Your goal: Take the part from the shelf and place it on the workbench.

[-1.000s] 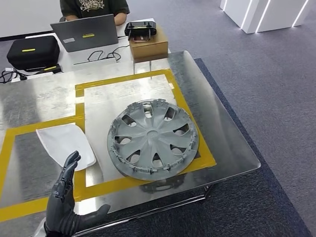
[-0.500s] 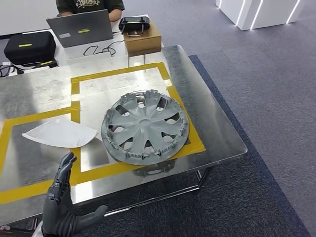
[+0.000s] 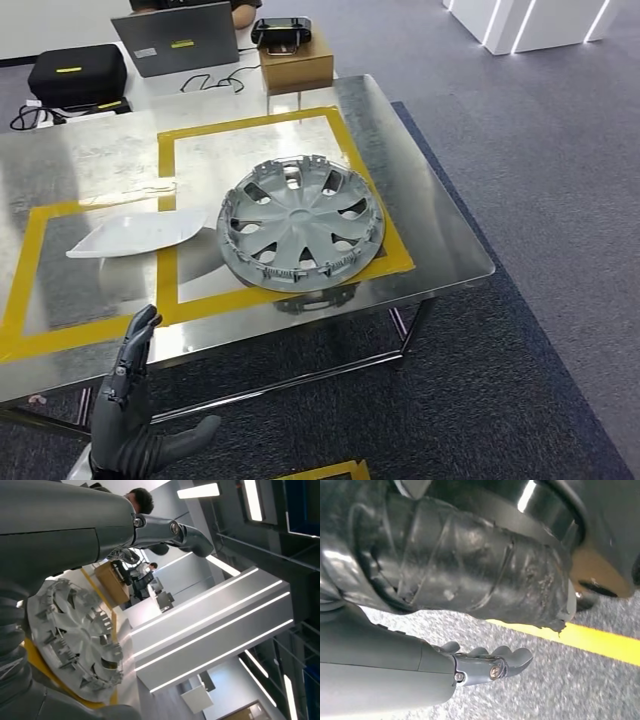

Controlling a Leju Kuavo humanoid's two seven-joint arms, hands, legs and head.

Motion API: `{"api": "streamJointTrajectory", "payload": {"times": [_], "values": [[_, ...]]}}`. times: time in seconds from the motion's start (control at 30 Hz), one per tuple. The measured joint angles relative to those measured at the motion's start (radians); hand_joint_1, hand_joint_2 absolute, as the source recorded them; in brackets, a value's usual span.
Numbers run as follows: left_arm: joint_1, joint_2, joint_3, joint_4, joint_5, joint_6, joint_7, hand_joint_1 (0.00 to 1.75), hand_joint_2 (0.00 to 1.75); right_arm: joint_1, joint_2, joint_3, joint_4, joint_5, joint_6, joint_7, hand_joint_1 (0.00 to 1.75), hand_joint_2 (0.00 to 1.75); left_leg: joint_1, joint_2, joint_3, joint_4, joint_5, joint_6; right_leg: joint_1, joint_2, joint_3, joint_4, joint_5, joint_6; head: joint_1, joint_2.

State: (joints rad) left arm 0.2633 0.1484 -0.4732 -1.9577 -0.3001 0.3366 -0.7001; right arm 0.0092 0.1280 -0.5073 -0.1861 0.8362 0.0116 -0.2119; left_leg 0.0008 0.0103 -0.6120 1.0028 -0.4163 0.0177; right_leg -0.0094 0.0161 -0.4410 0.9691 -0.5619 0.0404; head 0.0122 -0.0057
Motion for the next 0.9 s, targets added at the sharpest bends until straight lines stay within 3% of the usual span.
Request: {"api": "streamJointTrajectory", "payload": {"times": [0.07, 0.1, 0.17, 0.23, 0.27, 0.3, 0.33, 0.37, 0.43, 0.5, 0.57, 0.6, 0.67, 0.73, 0.77, 0.8, 0.83, 0.9], "values": [[0.0, 0.0, 0.0, 0.0, 0.0, 0.001, 0.0, 0.0, 1.75, 0.0, 0.0, 0.0, 0.001, 0.0, 0.0, -0.001, 0.0, 0.0, 0.003, -0.004, -0.005, 0.001, 0.01, -0.012, 0.002, -0.005, -0.016, -0.003, 0.012, -0.017, 0.001, 0.0], [0.001, 0.0, 0.0, 0.0, 0.0, 0.002, 0.0, 0.0, 1.75, 0.0, -0.001, 0.0, 0.001, 0.0, 0.001, -0.001, 0.0, 0.0, 0.006, -0.005, -0.012, 0.01, -0.006, -0.018, 0.001, -0.009, -0.025, -0.004, 0.021, -0.028, 0.0, 0.0], [0.002, 0.0, -0.001, 0.0, 0.001, 0.002, 0.0, 0.0, 1.75, -0.001, -0.001, 0.0, 0.001, 0.0, 0.001, -0.002, 0.0, 0.0, 0.008, -0.008, -0.036, 0.083, -0.091, -0.028, -0.001, -0.018, -0.049, -0.005, 0.042, -0.043, -0.005, 0.0], [0.002, 0.0, -0.001, 0.001, 0.002, 0.002, 0.0, 0.0, 1.75, -0.001, -0.001, 0.0, 0.001, 0.0, 0.002, -0.002, 0.0, 0.0, 0.009, -0.008, -0.061, 0.214, -0.188, -0.035, 0.001, -0.024, -0.074, -0.004, 0.064, -0.048, -0.01, 0.0], [0.002, 0.0, -0.001, 0.002, 0.004, 0.002, 0.0, 0.0, 1.75, -0.001, -0.001, 0.0, 0.001, 0.0, 0.003, -0.002, 0.0, 0.0, 0.009, -0.008, -0.063, 0.264, -0.206, -0.036, 0.002, -0.028, -0.086, -0.001, 0.075, -0.047, -0.011, 0.0], [0.003, 0.0, -0.001, 0.003, 0.007, 0.002, 0.0, 0.0, 1.75, -0.001, -0.001, 0.0, 0.001, 0.001, 0.004, -0.002, 0.0, 0.0, 0.009, -0.008, -0.052, 0.286, -0.201, -0.036, 0.003, -0.031, -0.099, 0.002, 0.085, -0.047, -0.011, 0.0], [0.003, 0.0, -0.001, 0.004, 0.011, 0.002, 0.0, 0.0, 1.75, -0.001, -0.001, 0.0, 0.001, 0.001, 0.005, -0.001, 0.0, 0.0, 0.009, -0.008, -0.023, 0.267, -0.177, -0.034, 0.004, -0.033, -0.113, 0.007, 0.094, -0.045, -0.01, 0.0], [0.003, 0.0, -0.001, 0.006, 0.015, 0.002, 0.001, 0.0, 1.75, -0.001, -0.001, 0.0, 0.001, 0.002, 0.006, -0.001, 0.0, 0.0, 0.009, -0.007, 0.023, 0.21, -0.147, -0.032, 0.004, -0.035, -0.127, 0.013, 0.101, -0.043, -0.01, 0.0], [0.003, 0.0, 0.002, 0.011, 0.02, 0.002, 0.004, 0.0, 1.75, -0.001, -0.001, 0.0, 0.001, 0.003, 0.008, 0.0, 0.0, 0.0, 0.007, -0.006, 0.124, 0.056, -0.123, -0.023, 0.006, -0.037, -0.149, 0.024, 0.113, -0.035, -0.01, 0.0], [0.005, -0.001, 0.007, 0.02, 0.03, 0.002, 0.012, 0.0, 1.75, -0.002, -0.001, 0.0, 0.001, 0.005, 0.009, 0.0, 0.0, 0.0, 0.002, -0.005, 0.168, -0.028, -0.133, -0.013, 0.008, -0.039, -0.161, 0.029, 0.127, -0.023, -0.01, 0.0], [0.01, -0.004, 0.015, 0.034, 0.05, 0.001, 0.021, 0.0, 1.75, -0.001, -0.001, 0.0, 0.002, 0.006, 0.01, 0.001, 0.0, 0.0, 0.001, -0.005, 0.159, -0.037, -0.125, 0.0, 0.007, -0.039, -0.167, 0.03, 0.139, -0.01, -0.009, 0.0], [0.014, -0.005, 0.022, 0.044, 0.063, 0.0, 0.025, 0.0, 1.75, -0.001, -0.001, 0.0, 0.002, 0.007, 0.011, 0.002, 0.0, 0.0, 0.002, -0.004, 0.15, -0.037, -0.116, 0.009, 0.006, -0.036, -0.175, 0.037, 0.128, -0.004, -0.009, 0.0], [0.023, -0.011, 0.04, 0.068, 0.09, -0.001, 0.034, 0.0, 1.75, 0.001, -0.002, 0.0, 0.002, 0.008, 0.011, 0.004, 0.0, 0.0, 0.004, -0.001, 0.128, -0.04, -0.095, 0.025, 0.004, -0.028, -0.2, 0.101, 0.056, 0.005, -0.005, 0.0], [0.039, -0.018, 0.068, 0.099, 0.122, -0.011, 0.05, 0.0, 1.75, 0.003, -0.003, 0.0, 0.002, 0.01, 0.012, 0.004, 0.0, 0.0, 0.002, 0.0, 0.101, -0.039, -0.073, 0.031, 0.004, -0.022, -0.232, 0.227, -0.039, 0.009, 0.001, 0.0], [0.047, -0.023, 0.087, 0.119, 0.141, -0.024, 0.055, 0.0, 1.75, 0.003, -0.003, 0.0, 0.003, 0.011, 0.013, 0.004, 0.0, 0.0, 0.0, 0.0, 0.086, -0.038, -0.062, 0.032, 0.004, -0.021, -0.239, 0.283, -0.061, 0.01, 0.002, 0.0], [0.056, -0.029, 0.111, 0.143, 0.162, -0.045, 0.055, 0.0, 1.75, 0.004, -0.003, 0.0, 0.003, 0.012, 0.013, 0.004, 0.0, 0.0, -0.002, -0.001, 0.071, -0.036, -0.051, 0.032, 0.005, -0.02, -0.233, 0.311, -0.059, 0.009, 0.002, 0.0], [0.064, -0.038, 0.138, 0.168, 0.18, -0.071, 0.05, 0.0, 1.75, 0.004, -0.003, 0.0, 0.003, 0.013, 0.014, 0.004, 0.0, 0.0, -0.004, -0.001, 0.056, -0.034, -0.04, 0.032, 0.006, -0.02, -0.21, 0.305, -0.037, 0.006, 0.002, 0.0], [0.077, -0.056, 0.196, 0.21, 0.198, -0.119, 0.032, 0.0, 1.75, 0.004, -0.004, 0.0, 0.003, 0.014, 0.015, 0.004, 0.0, 0.0, -0.008, -0.005, 0.031, -0.029, -0.022, 0.029, 0.009, -0.013, -0.113, 0.185, 0.016, -0.008, 0.002, 0.0]]}}
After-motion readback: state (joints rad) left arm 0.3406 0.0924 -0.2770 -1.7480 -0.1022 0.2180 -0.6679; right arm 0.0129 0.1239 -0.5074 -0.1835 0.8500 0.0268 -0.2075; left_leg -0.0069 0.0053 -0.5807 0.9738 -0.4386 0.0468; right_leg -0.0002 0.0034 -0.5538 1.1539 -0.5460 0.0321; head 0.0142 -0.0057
